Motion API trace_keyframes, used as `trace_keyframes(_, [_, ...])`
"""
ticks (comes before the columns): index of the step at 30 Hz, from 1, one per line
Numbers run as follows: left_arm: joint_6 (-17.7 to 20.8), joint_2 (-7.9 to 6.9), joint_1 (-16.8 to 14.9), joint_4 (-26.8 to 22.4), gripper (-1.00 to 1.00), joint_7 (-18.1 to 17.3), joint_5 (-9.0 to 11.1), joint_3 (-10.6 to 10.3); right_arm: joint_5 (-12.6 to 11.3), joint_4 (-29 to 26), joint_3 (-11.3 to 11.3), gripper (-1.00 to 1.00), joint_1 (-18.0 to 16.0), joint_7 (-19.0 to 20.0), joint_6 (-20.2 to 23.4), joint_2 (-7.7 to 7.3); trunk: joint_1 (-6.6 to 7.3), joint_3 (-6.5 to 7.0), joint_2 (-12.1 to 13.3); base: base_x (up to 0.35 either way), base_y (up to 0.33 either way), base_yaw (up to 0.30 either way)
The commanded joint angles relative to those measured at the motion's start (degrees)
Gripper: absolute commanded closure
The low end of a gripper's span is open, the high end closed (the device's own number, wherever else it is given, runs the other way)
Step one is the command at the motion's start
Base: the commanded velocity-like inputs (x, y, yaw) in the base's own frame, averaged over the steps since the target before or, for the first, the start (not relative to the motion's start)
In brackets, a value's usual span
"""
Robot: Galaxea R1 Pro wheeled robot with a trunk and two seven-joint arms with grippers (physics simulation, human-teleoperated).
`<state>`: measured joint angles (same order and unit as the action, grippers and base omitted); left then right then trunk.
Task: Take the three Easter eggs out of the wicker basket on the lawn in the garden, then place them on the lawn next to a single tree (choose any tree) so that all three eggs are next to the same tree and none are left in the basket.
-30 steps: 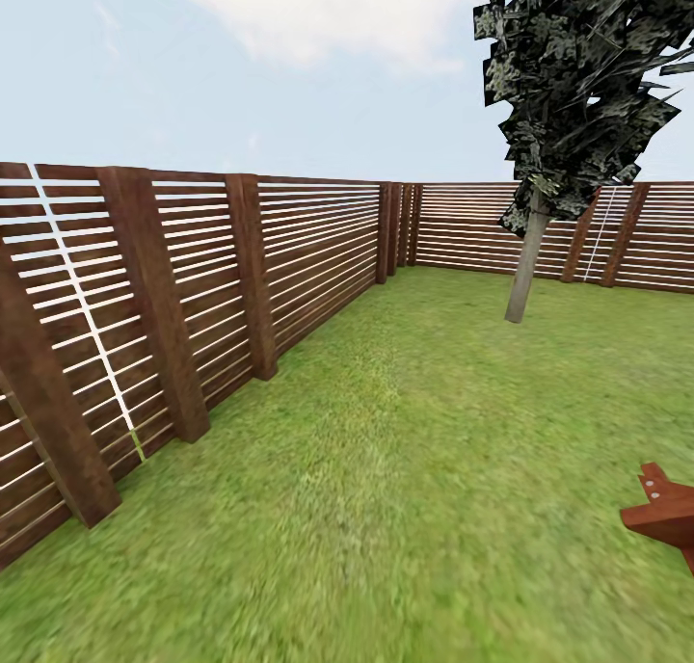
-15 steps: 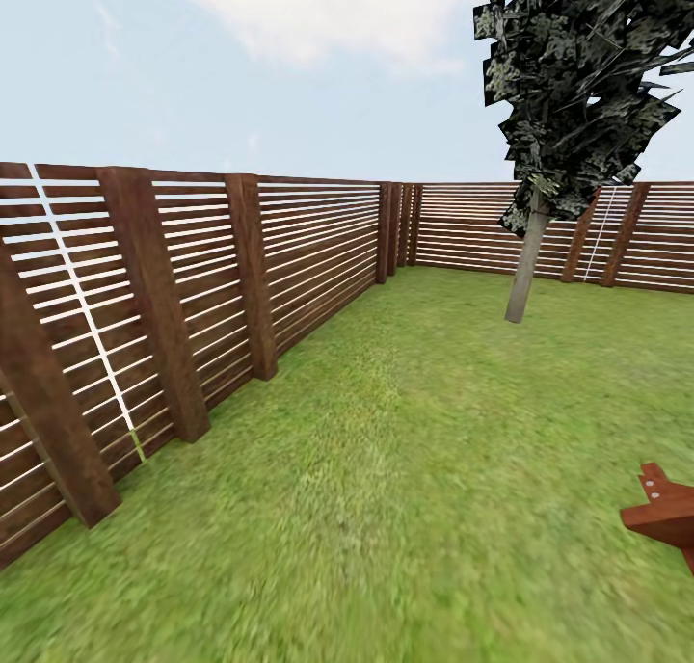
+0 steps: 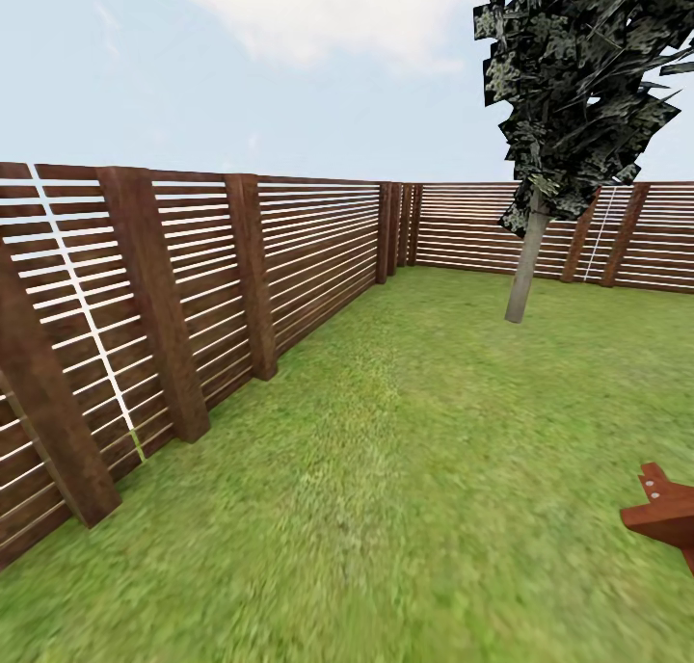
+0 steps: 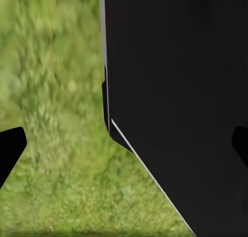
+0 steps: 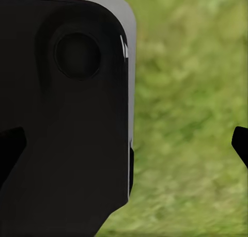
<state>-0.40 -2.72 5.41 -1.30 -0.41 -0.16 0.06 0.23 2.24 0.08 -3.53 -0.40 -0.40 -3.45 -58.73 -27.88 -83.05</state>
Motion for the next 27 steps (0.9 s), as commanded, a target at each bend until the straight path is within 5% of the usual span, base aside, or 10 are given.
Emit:
trace_keyframes(1, [0.04,0.0,0.04,-0.11,-1.0,-0.07,-0.02,0.0,0.03,0.13,0.01,-1.0,-0.08,-0.04,-0.04,-0.01,0.0,-0.04,-0.02,0.0,0.0,0.0])
trace_keyframes(20, [0.08,-0.09,0.04,-0.11,-1.0,-0.11,-0.01,0.12,0.23,0.2,0.09,-1.0,-0.08,0.35,-0.04,0.87,0.0,-0.05,-0.02,0.262,0.014,-0.004])
trace_keyframes(27, [0.19,-0.03,0.04,-0.11,-1.0,-0.11,-0.01,0.12,0.45,1.45,0.18,-1.0,-0.08,0.4,-0.2,0.87,0.0,-0.07,-0.02,0.336,0.0,-0.241])
